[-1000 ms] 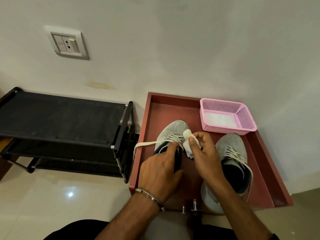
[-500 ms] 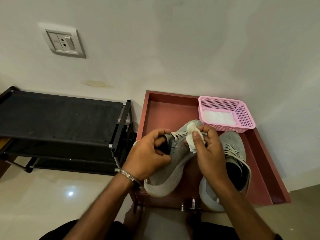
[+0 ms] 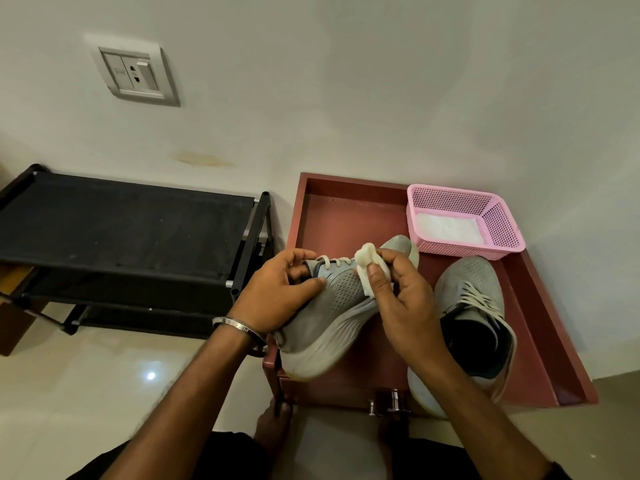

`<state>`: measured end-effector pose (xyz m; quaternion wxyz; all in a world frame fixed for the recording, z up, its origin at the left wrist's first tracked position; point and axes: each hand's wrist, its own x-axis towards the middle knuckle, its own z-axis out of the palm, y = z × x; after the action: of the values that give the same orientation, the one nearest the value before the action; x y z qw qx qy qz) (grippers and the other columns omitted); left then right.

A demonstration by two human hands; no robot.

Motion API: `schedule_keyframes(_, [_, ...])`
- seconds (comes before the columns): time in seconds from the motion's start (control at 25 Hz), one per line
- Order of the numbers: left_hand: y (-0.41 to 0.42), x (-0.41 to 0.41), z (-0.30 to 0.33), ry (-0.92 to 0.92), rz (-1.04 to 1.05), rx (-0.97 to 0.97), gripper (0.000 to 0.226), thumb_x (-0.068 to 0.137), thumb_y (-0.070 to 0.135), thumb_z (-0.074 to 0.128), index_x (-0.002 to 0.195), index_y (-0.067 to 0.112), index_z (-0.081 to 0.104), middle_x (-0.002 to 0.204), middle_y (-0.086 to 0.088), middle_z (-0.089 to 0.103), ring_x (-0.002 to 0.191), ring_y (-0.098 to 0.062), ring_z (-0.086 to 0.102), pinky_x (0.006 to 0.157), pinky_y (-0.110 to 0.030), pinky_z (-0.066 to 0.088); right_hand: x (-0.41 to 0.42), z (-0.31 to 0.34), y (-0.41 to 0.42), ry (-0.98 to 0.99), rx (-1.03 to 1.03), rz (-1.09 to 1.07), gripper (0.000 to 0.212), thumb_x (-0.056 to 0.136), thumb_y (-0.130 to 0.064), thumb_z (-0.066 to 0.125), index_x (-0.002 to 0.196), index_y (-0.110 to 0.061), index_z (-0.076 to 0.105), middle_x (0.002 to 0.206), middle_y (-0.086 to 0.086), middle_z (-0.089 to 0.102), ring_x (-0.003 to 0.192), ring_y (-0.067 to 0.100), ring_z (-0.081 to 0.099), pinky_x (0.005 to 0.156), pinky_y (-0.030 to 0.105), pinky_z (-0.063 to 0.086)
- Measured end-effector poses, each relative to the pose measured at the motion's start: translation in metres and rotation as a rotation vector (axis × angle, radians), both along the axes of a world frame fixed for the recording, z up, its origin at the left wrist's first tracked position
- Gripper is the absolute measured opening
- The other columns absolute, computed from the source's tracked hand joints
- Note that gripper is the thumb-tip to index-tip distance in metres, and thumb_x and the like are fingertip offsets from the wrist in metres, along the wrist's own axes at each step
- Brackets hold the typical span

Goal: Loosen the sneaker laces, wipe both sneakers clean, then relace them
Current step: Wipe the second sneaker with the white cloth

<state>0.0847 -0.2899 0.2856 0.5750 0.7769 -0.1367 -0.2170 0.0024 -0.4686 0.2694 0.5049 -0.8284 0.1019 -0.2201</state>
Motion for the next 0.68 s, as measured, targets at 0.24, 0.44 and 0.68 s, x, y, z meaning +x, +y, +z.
schedule_keyframes(0.24, [-0.002,0.004,0.002,0.116,-0.040,-0.091,0.033,0.090,0.004,0.066,0.121,0.010,0.058,0.077,-0.003,0.074,0.070,-0.013,0.068,0.068,-0.025,0.057,-0.004,-0.002,0.009,-0.081,-0.184,-0.010,0.021,0.094,-0.014,0.063,0.115,-0.013,0.068,0.108,-0.008,0.066,0.102,0.000,0.061,0.088,0.021,0.050])
schedule_keyframes(0.44, [-0.005,0.010,-0.003,0.240,0.044,-0.130,0.033,0.092,-0.002,0.060,0.124,0.001,0.057,0.046,0.010,0.055,0.044,-0.002,0.051,0.050,-0.015,0.045,-0.012,-0.002,0.032,-0.085,-0.385,0.152,0.019,0.090,-0.013,0.066,0.108,-0.017,0.071,0.104,-0.006,0.066,0.099,0.011,0.061,0.084,0.035,0.052])
schedule_keyframes(0.68, [-0.005,0.011,-0.006,0.202,0.094,-0.069,0.031,0.093,0.010,0.063,0.124,0.008,0.059,0.063,-0.005,0.058,0.060,-0.016,0.056,0.069,-0.034,0.054,-0.021,-0.005,0.056,-0.140,-0.663,0.556,0.021,0.093,-0.013,0.054,0.106,-0.013,0.070,0.099,0.003,0.062,0.086,0.020,0.055,0.074,0.034,0.047])
